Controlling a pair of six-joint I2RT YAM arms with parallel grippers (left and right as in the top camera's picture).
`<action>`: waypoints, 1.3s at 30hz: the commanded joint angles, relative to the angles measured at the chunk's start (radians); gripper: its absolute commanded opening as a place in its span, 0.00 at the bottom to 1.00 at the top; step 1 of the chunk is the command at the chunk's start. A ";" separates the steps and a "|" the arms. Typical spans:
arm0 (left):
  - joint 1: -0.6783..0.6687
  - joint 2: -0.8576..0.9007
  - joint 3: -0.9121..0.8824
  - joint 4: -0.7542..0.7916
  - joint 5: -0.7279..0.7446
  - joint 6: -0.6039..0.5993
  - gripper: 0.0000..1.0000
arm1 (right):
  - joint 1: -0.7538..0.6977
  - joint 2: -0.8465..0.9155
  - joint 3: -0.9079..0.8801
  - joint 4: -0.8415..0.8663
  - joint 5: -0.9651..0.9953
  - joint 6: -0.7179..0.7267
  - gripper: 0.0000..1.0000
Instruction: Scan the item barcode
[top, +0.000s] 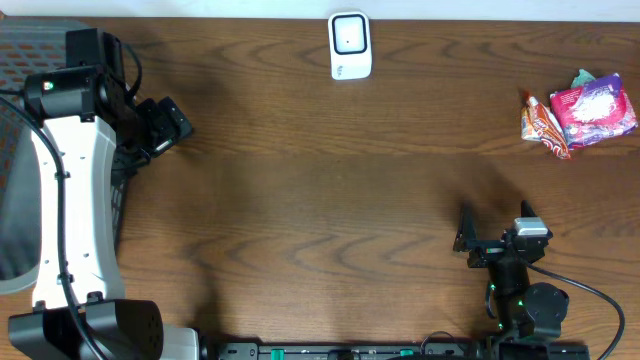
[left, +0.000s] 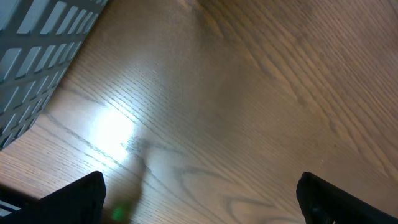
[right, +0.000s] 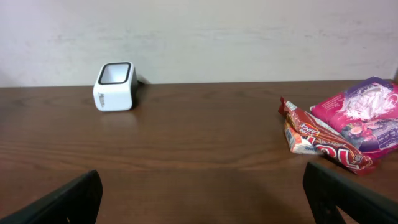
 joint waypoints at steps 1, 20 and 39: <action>0.002 0.006 -0.004 -0.003 -0.013 -0.001 0.98 | 0.008 -0.008 -0.002 -0.004 0.004 -0.019 0.99; -0.005 -0.117 -0.034 0.006 -0.181 0.085 0.98 | 0.008 -0.008 -0.002 -0.004 0.004 -0.019 0.99; -0.145 -1.038 -0.850 0.539 -0.037 0.516 0.98 | 0.008 -0.008 -0.002 -0.004 0.004 -0.019 0.99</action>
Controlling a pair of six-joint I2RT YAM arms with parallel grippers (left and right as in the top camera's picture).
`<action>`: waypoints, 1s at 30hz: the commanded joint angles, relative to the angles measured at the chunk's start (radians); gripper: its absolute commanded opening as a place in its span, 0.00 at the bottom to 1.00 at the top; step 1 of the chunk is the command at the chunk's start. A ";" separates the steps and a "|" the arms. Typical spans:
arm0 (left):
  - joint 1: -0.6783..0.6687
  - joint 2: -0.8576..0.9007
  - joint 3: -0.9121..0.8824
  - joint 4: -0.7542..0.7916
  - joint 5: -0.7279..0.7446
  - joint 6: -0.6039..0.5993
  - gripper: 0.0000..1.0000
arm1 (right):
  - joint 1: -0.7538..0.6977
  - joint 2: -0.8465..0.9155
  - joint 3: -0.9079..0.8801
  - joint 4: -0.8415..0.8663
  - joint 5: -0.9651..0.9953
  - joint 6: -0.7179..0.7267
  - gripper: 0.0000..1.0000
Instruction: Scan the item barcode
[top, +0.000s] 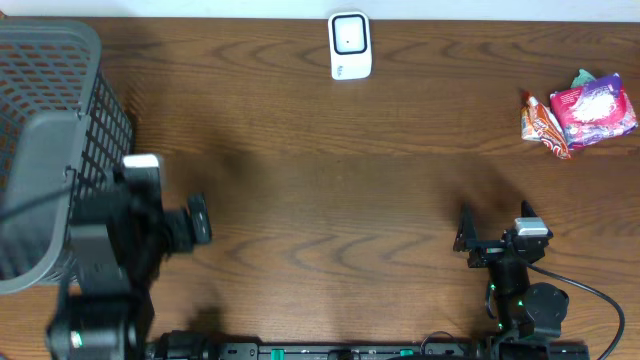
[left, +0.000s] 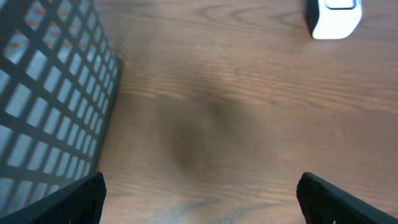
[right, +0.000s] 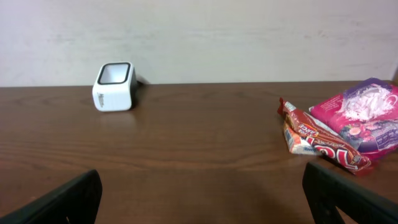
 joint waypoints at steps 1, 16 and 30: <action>-0.011 -0.164 -0.124 0.026 0.020 0.059 0.98 | 0.008 -0.007 -0.002 -0.004 0.003 -0.019 0.99; -0.015 -0.501 -0.420 0.235 0.135 0.071 0.98 | 0.008 -0.007 -0.002 -0.004 0.004 -0.019 0.99; -0.015 -0.692 -0.796 0.782 0.192 0.070 0.98 | 0.008 -0.007 -0.002 -0.004 0.003 -0.019 0.99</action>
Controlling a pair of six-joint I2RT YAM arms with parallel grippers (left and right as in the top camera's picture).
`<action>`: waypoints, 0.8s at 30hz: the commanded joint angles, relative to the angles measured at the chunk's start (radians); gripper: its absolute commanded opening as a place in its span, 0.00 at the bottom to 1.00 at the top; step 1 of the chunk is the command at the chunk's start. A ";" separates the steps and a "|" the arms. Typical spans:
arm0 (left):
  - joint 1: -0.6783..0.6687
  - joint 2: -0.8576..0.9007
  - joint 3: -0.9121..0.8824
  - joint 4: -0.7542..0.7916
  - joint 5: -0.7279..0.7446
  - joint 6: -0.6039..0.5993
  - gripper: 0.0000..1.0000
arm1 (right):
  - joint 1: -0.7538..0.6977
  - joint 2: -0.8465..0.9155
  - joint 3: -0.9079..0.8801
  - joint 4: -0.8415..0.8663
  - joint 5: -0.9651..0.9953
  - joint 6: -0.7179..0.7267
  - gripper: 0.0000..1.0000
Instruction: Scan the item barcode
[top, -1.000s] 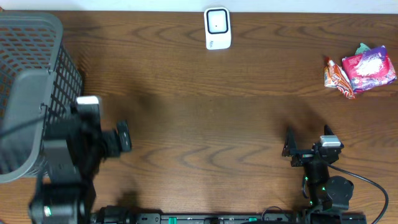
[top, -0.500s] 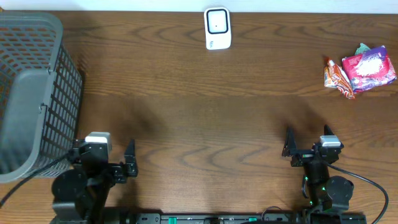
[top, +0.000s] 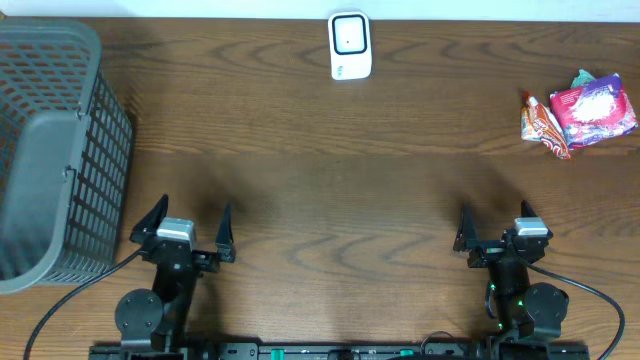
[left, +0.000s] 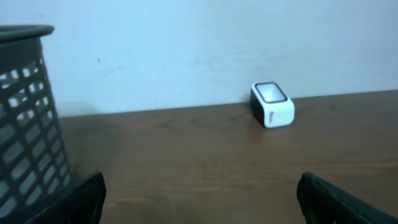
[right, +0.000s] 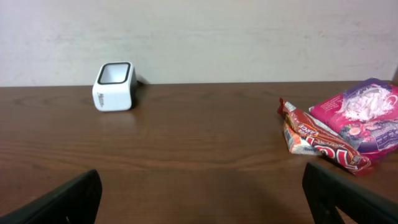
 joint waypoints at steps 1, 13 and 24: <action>-0.003 -0.031 -0.051 0.067 0.028 0.017 0.98 | 0.008 -0.007 -0.002 -0.004 0.003 -0.018 0.99; -0.003 -0.031 -0.137 0.215 0.032 0.017 0.98 | 0.008 -0.007 -0.002 -0.004 0.003 -0.018 0.99; -0.004 -0.031 -0.193 0.288 0.071 0.018 0.98 | 0.008 -0.007 -0.002 -0.004 0.003 -0.018 0.99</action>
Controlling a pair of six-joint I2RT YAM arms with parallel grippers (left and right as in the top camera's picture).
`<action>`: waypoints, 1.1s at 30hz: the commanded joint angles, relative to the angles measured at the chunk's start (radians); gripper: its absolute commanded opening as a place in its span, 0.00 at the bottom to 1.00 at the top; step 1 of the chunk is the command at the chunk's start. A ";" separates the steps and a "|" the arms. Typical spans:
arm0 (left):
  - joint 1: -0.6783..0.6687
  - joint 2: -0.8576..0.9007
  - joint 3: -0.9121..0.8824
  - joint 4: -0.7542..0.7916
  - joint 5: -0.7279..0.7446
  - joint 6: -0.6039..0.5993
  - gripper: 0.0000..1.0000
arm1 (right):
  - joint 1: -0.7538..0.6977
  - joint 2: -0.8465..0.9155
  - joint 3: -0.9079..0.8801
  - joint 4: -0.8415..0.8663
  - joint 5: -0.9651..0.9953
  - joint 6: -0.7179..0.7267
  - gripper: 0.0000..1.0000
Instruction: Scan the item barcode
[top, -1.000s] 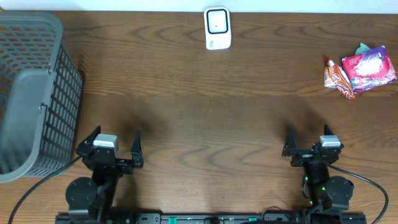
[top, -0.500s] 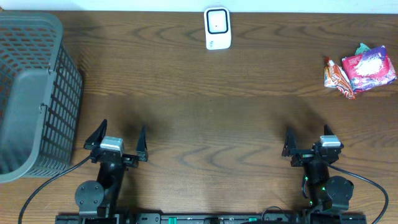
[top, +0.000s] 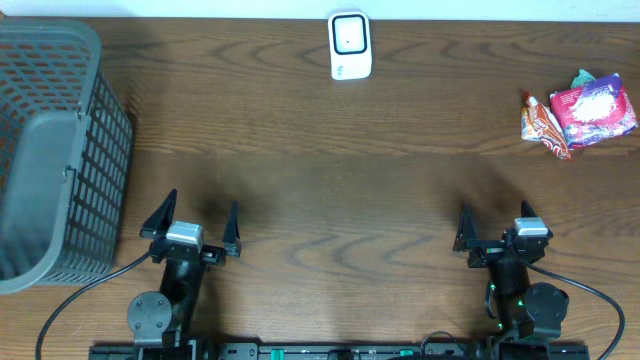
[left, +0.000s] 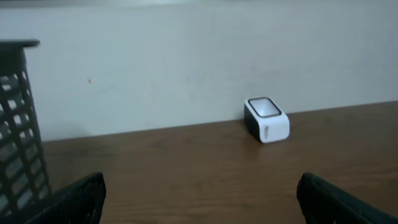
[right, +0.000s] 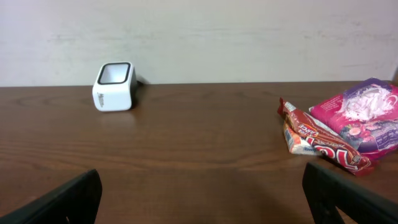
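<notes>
A white barcode scanner (top: 349, 44) with a dark window stands at the table's far edge, also seen as the scanner (left: 267, 119) and the scanner (right: 114, 86). Two snack packets lie at the far right: a red-orange wrapper (top: 543, 126) (right: 320, 143) and a pink bag (top: 598, 108) (right: 364, 117). My left gripper (top: 196, 214) (left: 199, 202) rests open at the near left. My right gripper (top: 494, 220) (right: 202, 199) rests open at the near right. Both are empty.
A dark grey mesh basket (top: 45, 140) stands at the left edge of the wooden table (top: 320, 180); its wall shows in the left wrist view as the basket (left: 17, 124). A pale wall rises behind the table's far edge.
My left gripper sits slightly further right and forward at the near left, and its camera view is steadier. The right arm, scanner and packets have not moved.
My left arm was stretched out high over the basket at the far left. Then it was folding back beside the basket, looking down at the table. Then it sat at the near left edge, open. The right arm stayed parked throughout.
</notes>
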 joint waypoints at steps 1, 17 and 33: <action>-0.004 -0.009 -0.011 0.013 0.034 0.018 0.98 | 0.008 -0.007 -0.002 -0.004 0.003 -0.019 0.99; -0.004 -0.009 -0.011 -0.213 0.035 0.029 0.98 | 0.008 -0.007 -0.002 -0.004 0.003 -0.019 0.99; -0.004 -0.009 -0.011 -0.215 0.032 0.056 0.98 | 0.008 -0.007 -0.002 -0.004 0.003 -0.019 0.99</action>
